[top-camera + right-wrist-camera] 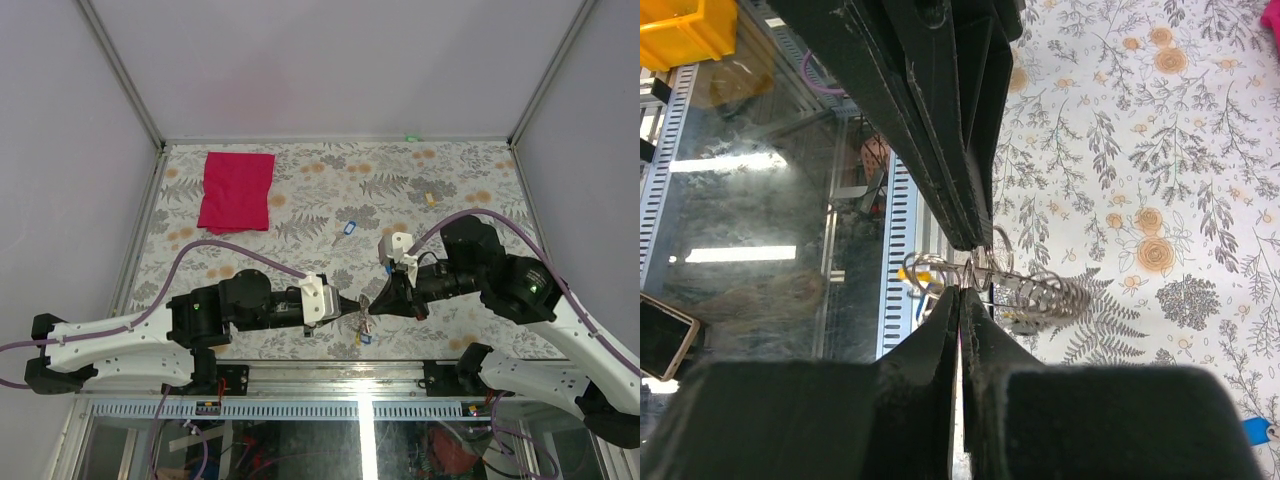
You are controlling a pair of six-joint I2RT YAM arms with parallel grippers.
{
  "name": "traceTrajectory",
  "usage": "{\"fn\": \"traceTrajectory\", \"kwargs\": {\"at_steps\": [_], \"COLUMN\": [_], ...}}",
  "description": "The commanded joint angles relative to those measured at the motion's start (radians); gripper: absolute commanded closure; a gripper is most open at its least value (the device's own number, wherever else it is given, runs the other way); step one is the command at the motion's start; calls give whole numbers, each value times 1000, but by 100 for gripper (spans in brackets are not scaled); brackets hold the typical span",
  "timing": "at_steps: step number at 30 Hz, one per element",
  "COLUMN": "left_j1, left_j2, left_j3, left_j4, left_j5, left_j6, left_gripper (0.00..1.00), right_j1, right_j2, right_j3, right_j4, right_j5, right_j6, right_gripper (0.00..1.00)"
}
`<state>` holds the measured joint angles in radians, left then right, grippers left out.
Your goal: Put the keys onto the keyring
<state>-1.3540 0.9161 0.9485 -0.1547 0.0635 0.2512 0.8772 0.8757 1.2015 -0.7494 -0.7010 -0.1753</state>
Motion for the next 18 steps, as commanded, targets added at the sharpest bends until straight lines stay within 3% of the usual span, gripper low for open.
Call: {"fn": "traceTrajectory", "kwargs": {"at_steps": [1, 15, 18], "left_j1": [4, 4, 4], "left_j2": [-3, -2, -11], "left_j3": [46, 32, 28], "left_j4": [82, 83, 83], "left_j5": [-15, -78, -89], "left_j6": [7, -38, -47], "left_gripper": [100, 100, 91], "right_j1": [5, 6, 6], "right_j2": [12, -65, -83], "right_j3": [11, -39, -48], "right_j4": [25, 141, 164], "right_j5": [-30, -72, -70], "right_j6": [5, 14, 23], "right_gripper": [100, 100, 100]}}
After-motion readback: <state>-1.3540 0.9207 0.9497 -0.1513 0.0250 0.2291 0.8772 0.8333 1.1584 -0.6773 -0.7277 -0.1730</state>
